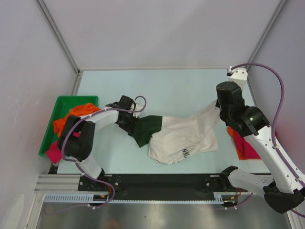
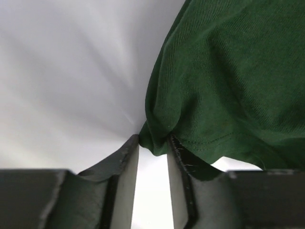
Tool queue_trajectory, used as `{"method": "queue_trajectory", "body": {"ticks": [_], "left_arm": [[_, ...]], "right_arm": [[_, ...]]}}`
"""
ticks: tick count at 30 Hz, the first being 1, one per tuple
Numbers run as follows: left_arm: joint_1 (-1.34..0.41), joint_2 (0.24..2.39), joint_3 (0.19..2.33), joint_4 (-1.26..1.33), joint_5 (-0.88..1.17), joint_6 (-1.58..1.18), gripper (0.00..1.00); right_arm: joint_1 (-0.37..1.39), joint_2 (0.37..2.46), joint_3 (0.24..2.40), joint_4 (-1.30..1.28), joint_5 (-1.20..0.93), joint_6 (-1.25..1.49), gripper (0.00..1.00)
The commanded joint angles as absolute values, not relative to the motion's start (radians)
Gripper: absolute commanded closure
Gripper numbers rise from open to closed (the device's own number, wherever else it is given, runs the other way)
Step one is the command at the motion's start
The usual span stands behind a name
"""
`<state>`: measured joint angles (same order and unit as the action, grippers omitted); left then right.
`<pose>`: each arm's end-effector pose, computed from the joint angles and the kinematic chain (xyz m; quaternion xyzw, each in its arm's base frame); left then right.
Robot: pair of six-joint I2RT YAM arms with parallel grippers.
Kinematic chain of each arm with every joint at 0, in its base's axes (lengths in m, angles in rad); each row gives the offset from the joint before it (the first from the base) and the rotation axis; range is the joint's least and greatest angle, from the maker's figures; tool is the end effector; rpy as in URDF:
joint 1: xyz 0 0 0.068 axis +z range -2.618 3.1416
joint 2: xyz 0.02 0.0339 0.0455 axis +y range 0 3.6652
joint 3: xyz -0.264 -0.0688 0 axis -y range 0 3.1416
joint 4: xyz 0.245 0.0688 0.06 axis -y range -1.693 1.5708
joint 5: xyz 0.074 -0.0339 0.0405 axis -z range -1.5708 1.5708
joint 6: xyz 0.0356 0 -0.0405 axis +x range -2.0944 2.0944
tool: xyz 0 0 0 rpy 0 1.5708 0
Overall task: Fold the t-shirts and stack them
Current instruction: Flatten out the tshirt
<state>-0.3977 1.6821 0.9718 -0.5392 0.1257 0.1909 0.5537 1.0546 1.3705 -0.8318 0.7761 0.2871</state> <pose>0.2829 -0.1237 0.1579 0.2954 0.9399 -0.0781 0.1524 0.1751 0.0789 0.4272 0.0825 0.8181 -0.1083 0.5588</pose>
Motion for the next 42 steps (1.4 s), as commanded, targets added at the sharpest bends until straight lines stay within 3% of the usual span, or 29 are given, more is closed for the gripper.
{"method": "queue_trajectory", "body": {"ticks": [1,3,7,11,14,17,21,30,39,42], "left_arm": [[-0.416,1.758,0.953,-0.574,0.101,0.192,0.71],[-0.416,1.763,0.957,-0.580,0.089,0.189,0.76],[-0.416,1.772,0.965,-0.595,0.081,0.195,1.00],[-0.416,1.706,0.960,-0.597,0.087,0.204,1.00],[-0.411,1.534,1.020,-0.629,0.075,0.199,1.00],[-0.365,1.429,1.233,-0.728,0.113,0.169,1.00],[-0.305,1.437,1.709,-0.898,0.126,0.126,1.00],[-0.262,1.437,2.167,-0.905,-0.096,0.198,1.00],[-0.245,1.207,2.069,-0.782,-0.169,0.206,1.00],[-0.245,1.112,2.054,-0.775,-0.167,0.224,1.00]], "right_arm": [[0.551,1.038,1.373,-0.796,0.782,0.287,1.00],[0.551,1.037,1.371,-0.796,0.779,0.287,1.00],[0.551,1.038,1.371,-0.796,0.770,0.293,1.00],[0.551,1.037,1.384,-0.798,0.758,0.295,1.00],[0.551,1.029,1.413,-0.787,0.749,0.273,1.00],[0.548,1.086,1.518,-0.772,0.732,0.227,1.00],[0.549,1.186,1.681,-0.753,0.719,0.144,1.00],[0.569,1.298,1.931,-0.650,0.676,0.060,1.00],[0.678,1.109,1.845,-0.560,0.757,0.011,1.00],[0.826,1.057,1.862,-0.542,0.857,-0.044,1.00]]}}
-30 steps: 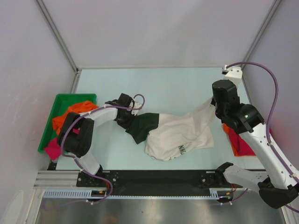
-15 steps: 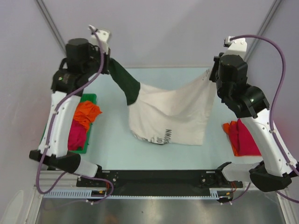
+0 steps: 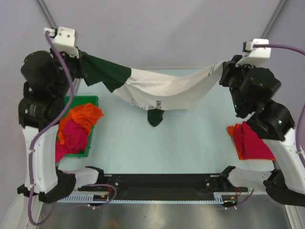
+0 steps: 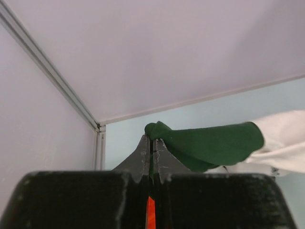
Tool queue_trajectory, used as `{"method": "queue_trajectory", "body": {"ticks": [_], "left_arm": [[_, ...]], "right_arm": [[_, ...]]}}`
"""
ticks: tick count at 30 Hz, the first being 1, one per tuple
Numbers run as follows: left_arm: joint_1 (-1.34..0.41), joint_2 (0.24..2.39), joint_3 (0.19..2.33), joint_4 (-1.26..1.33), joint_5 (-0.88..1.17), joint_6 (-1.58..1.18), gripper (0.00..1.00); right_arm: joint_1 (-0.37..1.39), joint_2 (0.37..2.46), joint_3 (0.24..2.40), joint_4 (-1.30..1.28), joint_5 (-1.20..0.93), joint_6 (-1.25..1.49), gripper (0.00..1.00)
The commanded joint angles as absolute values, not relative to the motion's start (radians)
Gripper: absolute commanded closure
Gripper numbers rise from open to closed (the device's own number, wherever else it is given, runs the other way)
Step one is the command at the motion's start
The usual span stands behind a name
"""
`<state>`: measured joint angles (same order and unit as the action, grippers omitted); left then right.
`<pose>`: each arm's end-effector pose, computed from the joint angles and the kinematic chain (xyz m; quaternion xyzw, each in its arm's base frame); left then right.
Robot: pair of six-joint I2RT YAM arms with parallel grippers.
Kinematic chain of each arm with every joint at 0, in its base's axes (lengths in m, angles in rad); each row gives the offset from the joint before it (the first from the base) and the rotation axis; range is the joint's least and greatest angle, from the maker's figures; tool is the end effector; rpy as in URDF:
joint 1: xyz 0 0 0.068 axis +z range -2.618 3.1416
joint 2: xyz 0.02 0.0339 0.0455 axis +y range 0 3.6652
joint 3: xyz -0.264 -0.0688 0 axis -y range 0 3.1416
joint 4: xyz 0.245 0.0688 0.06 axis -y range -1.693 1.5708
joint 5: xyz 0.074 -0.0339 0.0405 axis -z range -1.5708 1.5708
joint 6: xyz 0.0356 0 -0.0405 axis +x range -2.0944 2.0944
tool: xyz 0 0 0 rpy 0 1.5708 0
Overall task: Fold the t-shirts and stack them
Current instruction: Flatten out the tshirt
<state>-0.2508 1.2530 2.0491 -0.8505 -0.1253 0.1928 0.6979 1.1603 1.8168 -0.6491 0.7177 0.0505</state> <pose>0.1708 -0.0392 0.5754 0.1174 0.7164 0.0255 0.6873 0.1475 0.0932 0.5534 0.0265 0.7046 0.0126 0.7090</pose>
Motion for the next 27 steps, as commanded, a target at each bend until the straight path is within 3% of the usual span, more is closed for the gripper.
{"method": "queue_trajectory", "body": {"ticks": [1,7,16,22,27], "left_arm": [[-0.245,1.057,2.040,-0.764,-0.169,0.229,1.00],[-0.245,0.925,1.960,-0.738,-0.212,0.245,1.00],[-0.244,0.920,1.855,-0.710,-0.225,0.264,1.00],[-0.244,0.980,1.675,-0.651,-0.178,0.223,1.00],[-0.245,1.034,1.442,-0.537,-0.163,0.199,1.00]], "right_arm": [[0.853,1.042,1.862,-0.531,0.882,-0.063,1.00],[0.972,1.023,1.907,-0.485,1.037,-0.187,1.00],[0.956,1.112,1.888,-0.390,1.065,-0.256,1.00],[0.701,1.176,1.864,-0.544,0.870,-0.057,1.00],[0.539,1.204,1.665,-0.493,0.716,0.060,1.00]]}}
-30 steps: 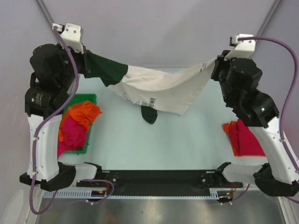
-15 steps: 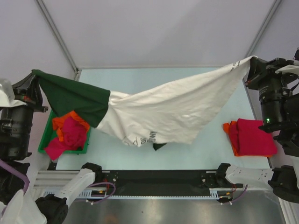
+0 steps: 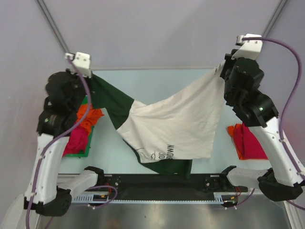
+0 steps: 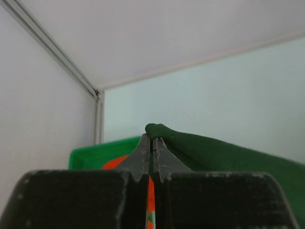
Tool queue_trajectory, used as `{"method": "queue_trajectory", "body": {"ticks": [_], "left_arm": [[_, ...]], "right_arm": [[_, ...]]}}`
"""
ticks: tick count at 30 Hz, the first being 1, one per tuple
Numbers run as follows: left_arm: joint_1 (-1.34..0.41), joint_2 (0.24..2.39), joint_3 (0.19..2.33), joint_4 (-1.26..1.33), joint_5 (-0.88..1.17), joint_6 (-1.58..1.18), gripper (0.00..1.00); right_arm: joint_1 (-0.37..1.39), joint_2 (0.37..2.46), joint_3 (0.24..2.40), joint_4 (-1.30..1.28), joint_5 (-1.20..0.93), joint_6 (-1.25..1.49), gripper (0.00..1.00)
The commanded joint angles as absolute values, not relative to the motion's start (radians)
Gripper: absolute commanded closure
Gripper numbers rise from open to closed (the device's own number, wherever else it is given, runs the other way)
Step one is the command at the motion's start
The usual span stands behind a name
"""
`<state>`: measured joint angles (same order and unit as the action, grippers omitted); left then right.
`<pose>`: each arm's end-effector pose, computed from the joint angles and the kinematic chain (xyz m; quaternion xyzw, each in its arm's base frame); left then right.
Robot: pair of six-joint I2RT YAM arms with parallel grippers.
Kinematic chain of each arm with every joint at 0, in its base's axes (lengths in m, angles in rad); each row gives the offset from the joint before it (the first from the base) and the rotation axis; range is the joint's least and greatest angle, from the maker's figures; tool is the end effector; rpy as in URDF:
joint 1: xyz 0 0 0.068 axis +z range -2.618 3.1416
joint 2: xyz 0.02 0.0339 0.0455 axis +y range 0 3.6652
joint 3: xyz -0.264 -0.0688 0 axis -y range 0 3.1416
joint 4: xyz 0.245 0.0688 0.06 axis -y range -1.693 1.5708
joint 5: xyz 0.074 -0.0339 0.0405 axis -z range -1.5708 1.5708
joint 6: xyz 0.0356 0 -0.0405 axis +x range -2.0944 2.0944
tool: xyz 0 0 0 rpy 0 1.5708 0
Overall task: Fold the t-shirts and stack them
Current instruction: Flatten out the tshirt
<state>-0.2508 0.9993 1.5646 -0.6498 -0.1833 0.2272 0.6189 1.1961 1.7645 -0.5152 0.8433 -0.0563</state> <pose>0.1572 -0.0336 0.5083 0.1134 0.7271 0.0594 0.6745 0.1743 0.0915 0.5468 0.0723 0.6907 -0.0867 0.7143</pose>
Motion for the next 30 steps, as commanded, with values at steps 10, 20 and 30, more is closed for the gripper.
{"method": "queue_trajectory", "body": {"ticks": [10,20,30], "left_arm": [[-0.244,1.213,1.209,-0.355,-0.193,0.196,1.00],[-0.244,1.312,1.166,-0.284,-0.206,0.212,1.00],[-0.244,1.376,1.164,-0.242,-0.238,0.210,1.00]], "right_arm": [[0.410,1.437,1.520,-0.338,0.611,0.146,1.00],[0.406,1.608,1.532,-0.273,0.583,0.166,1.00],[0.357,1.713,1.621,-0.255,0.572,0.163,1.00]]}}
